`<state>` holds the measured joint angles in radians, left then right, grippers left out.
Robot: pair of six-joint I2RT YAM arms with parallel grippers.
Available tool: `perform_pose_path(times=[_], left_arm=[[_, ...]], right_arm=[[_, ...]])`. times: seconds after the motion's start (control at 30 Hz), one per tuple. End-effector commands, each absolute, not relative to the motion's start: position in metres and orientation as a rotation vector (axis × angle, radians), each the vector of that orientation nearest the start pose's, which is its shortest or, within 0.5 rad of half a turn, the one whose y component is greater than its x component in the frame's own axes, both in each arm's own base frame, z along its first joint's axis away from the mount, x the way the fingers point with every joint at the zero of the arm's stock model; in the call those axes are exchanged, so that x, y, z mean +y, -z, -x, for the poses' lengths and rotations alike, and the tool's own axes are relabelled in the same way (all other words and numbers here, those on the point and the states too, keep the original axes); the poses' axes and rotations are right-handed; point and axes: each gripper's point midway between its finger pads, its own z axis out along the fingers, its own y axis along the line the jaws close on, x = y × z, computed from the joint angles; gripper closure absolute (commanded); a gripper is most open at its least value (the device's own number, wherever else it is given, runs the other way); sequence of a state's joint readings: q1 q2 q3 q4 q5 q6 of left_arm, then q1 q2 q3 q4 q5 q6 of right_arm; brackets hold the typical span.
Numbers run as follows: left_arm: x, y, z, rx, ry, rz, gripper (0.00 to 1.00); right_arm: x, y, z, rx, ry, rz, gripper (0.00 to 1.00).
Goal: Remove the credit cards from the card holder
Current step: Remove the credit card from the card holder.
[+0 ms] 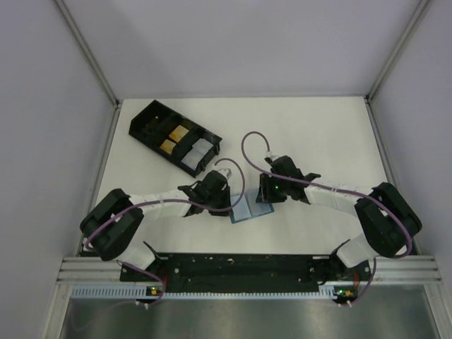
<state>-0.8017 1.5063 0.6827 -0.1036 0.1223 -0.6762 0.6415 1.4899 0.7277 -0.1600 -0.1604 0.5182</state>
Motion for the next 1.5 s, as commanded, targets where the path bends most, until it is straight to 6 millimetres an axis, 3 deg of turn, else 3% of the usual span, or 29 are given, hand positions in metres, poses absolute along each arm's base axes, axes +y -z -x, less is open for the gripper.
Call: perform_pose_path(times=[0.0, 0.3, 0.53, 0.63, 0.93, 1.27, 1.47], left_arm=[[-0.279, -0.021, -0.201, 2.633, 0.735, -0.23, 0.91], [-0.281, -0.022, -0.2, 2.632, 0.744, -0.236, 0.92], [-0.28, -0.022, -0.2, 2.628, 0.746, -0.234, 0.92], [-0.281, -0.023, -0.2, 2.628, 0.748, -0.235, 0.93], [-0.28, -0.023, -0.2, 2.625, 0.749, -0.232, 0.93], [-0.28, -0.025, -0.2, 2.62, 0.756, -0.231, 0.94], [-0.28, -0.025, -0.199, 2.621, 0.754, -0.232, 0.94]], right_arm=[[0.265, -0.053, -0.244, 2.54, -0.777, 0.282, 0.59], [0.287, -0.072, -0.24, 2.508, -0.884, 0.326, 0.63], [0.29, -0.086, -0.241, 2.48, -0.899, 0.325, 0.63], [0.281, -0.086, -0.245, 2.474, -0.832, 0.305, 0.59], [0.259, -0.083, -0.254, 2.468, -0.664, 0.265, 0.33], [0.26, -0.082, -0.256, 2.458, -0.651, 0.285, 0.32], [0.272, -0.077, -0.253, 2.468, -0.722, 0.324, 0.32]])
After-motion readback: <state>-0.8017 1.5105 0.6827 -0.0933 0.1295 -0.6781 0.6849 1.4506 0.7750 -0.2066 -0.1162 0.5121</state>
